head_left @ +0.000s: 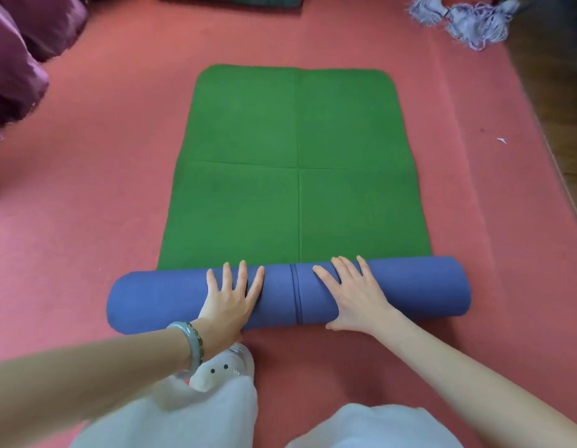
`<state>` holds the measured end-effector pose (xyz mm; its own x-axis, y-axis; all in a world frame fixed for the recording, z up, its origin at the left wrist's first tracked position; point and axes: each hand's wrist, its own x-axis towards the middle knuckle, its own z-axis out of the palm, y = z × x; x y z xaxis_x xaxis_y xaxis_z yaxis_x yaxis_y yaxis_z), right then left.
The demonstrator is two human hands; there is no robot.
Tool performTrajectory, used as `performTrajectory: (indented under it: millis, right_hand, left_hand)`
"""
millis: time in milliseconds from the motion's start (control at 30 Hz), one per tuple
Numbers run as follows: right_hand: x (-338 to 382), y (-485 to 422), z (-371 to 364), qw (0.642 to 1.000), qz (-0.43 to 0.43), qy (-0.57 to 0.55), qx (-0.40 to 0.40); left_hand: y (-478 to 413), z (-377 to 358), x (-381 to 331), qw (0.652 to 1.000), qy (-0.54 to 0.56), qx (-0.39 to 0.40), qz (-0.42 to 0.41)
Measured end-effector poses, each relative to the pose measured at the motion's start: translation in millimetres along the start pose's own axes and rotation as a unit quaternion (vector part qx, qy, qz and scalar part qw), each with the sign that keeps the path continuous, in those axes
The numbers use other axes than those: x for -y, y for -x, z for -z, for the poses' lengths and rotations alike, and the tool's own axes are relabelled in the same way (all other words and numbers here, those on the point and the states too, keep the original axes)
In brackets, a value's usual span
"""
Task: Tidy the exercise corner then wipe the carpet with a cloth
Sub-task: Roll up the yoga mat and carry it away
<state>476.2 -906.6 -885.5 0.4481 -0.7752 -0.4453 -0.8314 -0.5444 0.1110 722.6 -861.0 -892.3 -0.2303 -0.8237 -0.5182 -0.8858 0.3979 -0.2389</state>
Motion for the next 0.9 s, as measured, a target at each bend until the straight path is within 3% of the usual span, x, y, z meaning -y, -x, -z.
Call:
performTrajectory:
  millis: [167,333,633,800,900]
  right_hand:
    - [6,7,-7,0.998,-0.004,-0.028,-0.058]
    - [10,12,-15,0.993,-0.047,-0.057,-0.095]
    - [7,6,-4,0.987,-0.128,-0.077,-0.062]
    - [0,-6,-1,0.985,-0.145,-0.094,-0.028]
    - [-9,-13,4,0.987,-0.126,-0.097,-0.022]
  left_hand:
    - [2,-19,-3,0.997,0.026,-0.068,-0.012]
    - [-22,-4,24,0.988,0.016,-0.124,-0.094]
    - [-77,52,59,0.980,0.020,-0.028,-0.198]
    - [-95,67,64,0.977,0.106,0.045,-0.182]
    - [-92,64,68,0.979,0.108,0.010,-0.171]
